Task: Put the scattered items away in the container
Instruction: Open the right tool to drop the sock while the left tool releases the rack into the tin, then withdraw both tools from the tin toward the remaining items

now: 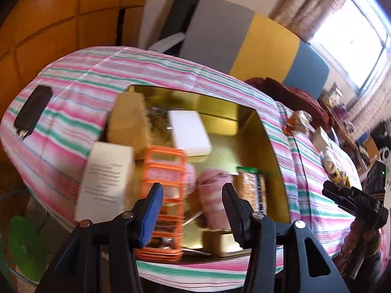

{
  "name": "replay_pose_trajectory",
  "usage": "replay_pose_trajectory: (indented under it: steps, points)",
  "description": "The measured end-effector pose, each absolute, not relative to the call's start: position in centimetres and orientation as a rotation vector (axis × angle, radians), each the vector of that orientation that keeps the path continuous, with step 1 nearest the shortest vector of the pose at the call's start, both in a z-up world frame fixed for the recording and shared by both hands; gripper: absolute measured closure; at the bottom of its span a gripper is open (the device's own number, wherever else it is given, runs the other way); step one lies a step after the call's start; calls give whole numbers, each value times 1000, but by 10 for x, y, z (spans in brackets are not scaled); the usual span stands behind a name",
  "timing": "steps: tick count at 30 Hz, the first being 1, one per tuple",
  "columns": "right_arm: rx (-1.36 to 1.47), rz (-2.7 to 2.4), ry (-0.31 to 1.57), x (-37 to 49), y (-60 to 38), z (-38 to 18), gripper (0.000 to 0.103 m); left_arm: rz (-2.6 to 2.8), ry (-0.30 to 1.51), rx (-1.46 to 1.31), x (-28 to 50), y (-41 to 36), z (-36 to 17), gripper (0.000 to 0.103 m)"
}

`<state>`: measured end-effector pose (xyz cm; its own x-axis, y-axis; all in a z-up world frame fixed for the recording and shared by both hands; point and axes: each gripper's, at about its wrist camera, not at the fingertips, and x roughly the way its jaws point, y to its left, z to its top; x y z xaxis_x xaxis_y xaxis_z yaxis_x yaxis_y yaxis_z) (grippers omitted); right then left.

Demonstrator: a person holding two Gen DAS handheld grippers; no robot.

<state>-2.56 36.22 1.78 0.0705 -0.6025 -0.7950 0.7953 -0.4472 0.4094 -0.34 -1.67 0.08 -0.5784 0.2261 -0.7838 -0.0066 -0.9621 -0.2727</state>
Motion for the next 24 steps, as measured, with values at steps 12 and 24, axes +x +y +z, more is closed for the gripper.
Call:
replay_pose_trajectory:
  steps: [12, 24]
  points:
    - [1368, -1795, 111, -95, 422, 11, 48, 2449, -115, -1324, -12, 74, 6, 52]
    - [1416, -1826, 80, -119, 426, 29, 41, 2258, 39, -1353, -5, 140, -10, 52]
